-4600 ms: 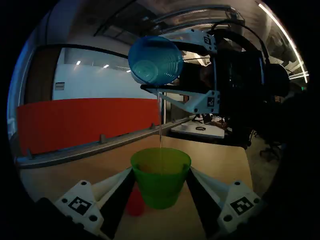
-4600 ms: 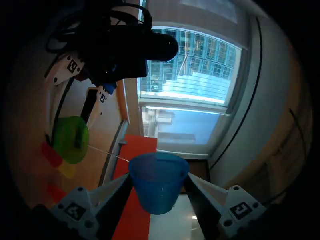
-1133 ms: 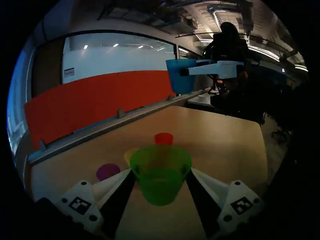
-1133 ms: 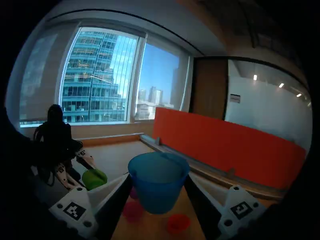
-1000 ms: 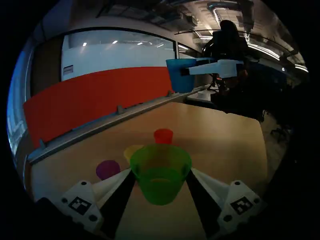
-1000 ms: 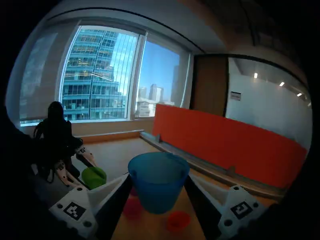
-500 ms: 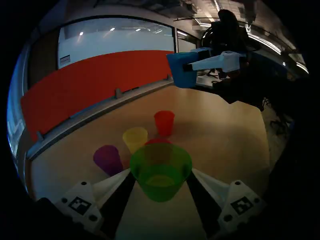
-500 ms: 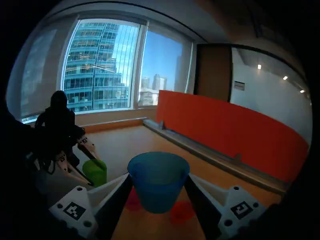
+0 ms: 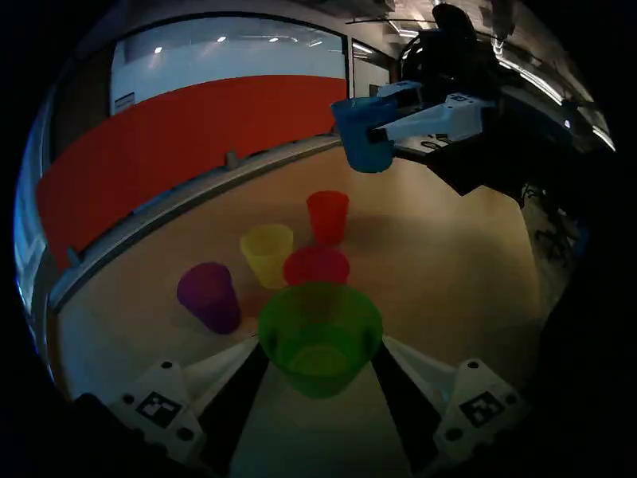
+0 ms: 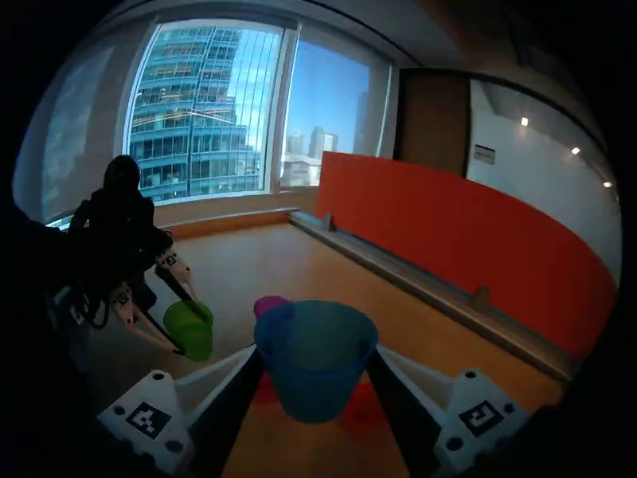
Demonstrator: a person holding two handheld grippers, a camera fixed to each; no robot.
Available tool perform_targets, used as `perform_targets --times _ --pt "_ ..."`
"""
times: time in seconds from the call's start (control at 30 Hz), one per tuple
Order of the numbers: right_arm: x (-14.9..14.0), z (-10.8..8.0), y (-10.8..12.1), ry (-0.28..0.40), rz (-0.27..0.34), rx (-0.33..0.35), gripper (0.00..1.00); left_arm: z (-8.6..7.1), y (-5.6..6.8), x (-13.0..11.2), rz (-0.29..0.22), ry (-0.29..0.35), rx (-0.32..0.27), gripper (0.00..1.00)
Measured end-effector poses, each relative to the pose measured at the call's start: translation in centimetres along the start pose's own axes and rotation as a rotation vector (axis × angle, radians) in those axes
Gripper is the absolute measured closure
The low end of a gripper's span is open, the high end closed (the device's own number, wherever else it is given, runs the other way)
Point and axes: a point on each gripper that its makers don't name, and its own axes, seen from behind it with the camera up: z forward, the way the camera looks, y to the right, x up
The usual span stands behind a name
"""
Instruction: Pour water
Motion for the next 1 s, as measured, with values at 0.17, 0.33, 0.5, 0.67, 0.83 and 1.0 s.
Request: perform_targets --times 0.17,0.33,0.5,0.67,0.83,1.0 --pt "-1.4 0.8 -0.1 -0.035 -0.002 0.007 0.11 0.5 -0.3 -1.0 -0.007 -0.033 -0.004 0.16" --pt "-3.0 1.6 -0.4 -0.068 -0.002 0.020 0.11 0.9 -0.4 -1.8 -0.007 -0.063 -0.012 0.16" --pt "-4.6 2.5 -0.9 -0.102 -0.001 0.037 0.11 1.4 -0.6 -2.6 -0.005 -0.090 -0.018 0.16" --pt "-6.1 3.2 -1.2 -0.130 -0.005 0.047 0.11 1.9 -0.7 -3.0 -0.012 -0.105 -0.027 0.16" --pt "-7.4 3.7 -1.4 -0.153 -0.003 0.056 0.10 2.4 -0.8 -3.4 -0.020 -0.113 -0.035 0.16" --pt "-8.3 4.0 -1.5 -0.166 0.000 0.060 0.11 2.8 -0.6 -3.7 -0.023 -0.117 -0.045 0.16"
